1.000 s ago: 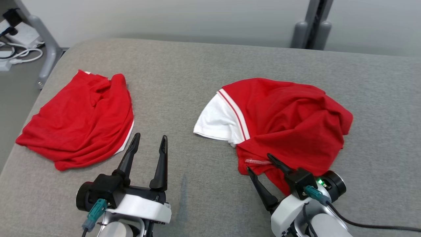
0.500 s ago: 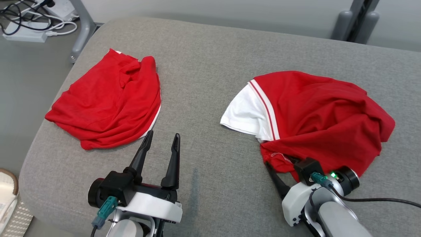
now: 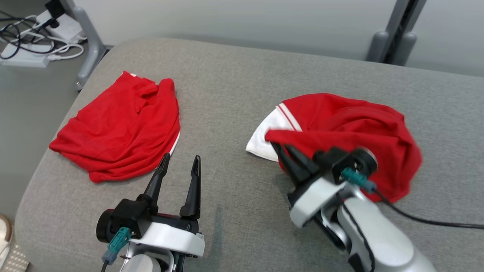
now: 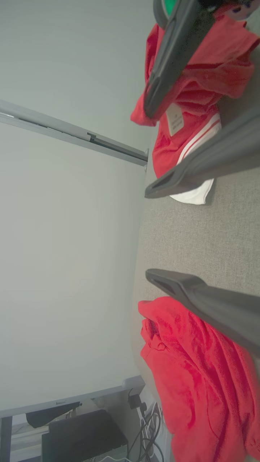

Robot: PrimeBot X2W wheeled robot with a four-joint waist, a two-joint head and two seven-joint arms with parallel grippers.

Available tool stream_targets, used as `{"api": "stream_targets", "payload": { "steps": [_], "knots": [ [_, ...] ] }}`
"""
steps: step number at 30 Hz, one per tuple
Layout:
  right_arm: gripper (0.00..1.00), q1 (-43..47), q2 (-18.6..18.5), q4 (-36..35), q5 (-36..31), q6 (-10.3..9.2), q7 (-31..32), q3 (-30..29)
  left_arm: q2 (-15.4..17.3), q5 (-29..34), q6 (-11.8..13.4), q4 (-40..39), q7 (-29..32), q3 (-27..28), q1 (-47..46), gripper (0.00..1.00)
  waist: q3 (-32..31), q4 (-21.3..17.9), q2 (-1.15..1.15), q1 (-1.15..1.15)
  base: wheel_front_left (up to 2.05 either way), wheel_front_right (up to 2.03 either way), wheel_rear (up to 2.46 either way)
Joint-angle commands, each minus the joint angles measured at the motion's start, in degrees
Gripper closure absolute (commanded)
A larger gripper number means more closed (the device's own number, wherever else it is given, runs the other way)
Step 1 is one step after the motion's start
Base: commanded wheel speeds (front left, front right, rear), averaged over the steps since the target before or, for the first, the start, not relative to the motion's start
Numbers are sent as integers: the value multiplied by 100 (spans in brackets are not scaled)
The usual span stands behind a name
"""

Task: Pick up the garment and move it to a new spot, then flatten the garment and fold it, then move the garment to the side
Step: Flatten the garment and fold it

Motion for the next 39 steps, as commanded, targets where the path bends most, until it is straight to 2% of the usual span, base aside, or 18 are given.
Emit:
{"api": "stream_targets", "payload": {
  "steps": [1,4,7,11,14,18,24,25,26,30,35,39],
  "knots": [
    [100,-127,-40,-123,58,-2,-35,-15,17,26,19,-20,-29,44,34,0,-120,-127,0,0,0,0,0],
    [100,-497,-180,-656,178,-3,97,-243,17,52,20,-22,-29,100,102,0,-254,-289,0,0,0,0,0],
    [100,-866,-545,-1408,305,-3,442,-980,18,83,-6,-26,-29,161,177,0,-360,-508,0,0,0,0,0],
    [100,-933,-996,-1862,228,-3,889,-2160,18,91,-31,-43,-29,165,199,0,-367,-670,0,0,0,0,0],
    [100,-652,-1271,-1841,-57,-3,1195,-3122,19,77,-33,-52,-29,124,145,0,-329,-712,0,0,0,0,0],
    [100,-95,-1323,-1569,-233,-2,1582,-4251,19,53,-13,-97,-29,126,72,0,-223,-757,0,0,0,0,0],
    [100,724,-1104,-862,-347,-2,1911,-5102,17,100,-43,-68,-29,159,-17,0,-33,-866,0,0,0,0,0],
    [86,808,-1088,-717,-416,-2,1922,-5198,15,99,-48,-64,-29,151,-28,0,-13,-890,0,0,0,0,0],
    [0,859,-1072,-603,-499,-2,1894,-5284,17,104,-57,-54,-29,144,-45,0,5,-913,0,0,0,0,0],
    [0,893,-813,-235,-584,-1,1872,-5429,18,121,-48,-41,-29,162,-102,0,26,-1051,0,0,0,0,0],
    [0,825,-709,-258,-629,-2,1693,-5309,18,153,-64,-21,-29,201,-119,0,-14,-1205,0,0,0,0,0],
    [0,907,-678,-542,-476,-2,1417,-4813,18,156,-60,-24,-29,244,-112,0,-103,-1332,0,0,0,0,0]
  ]
}}
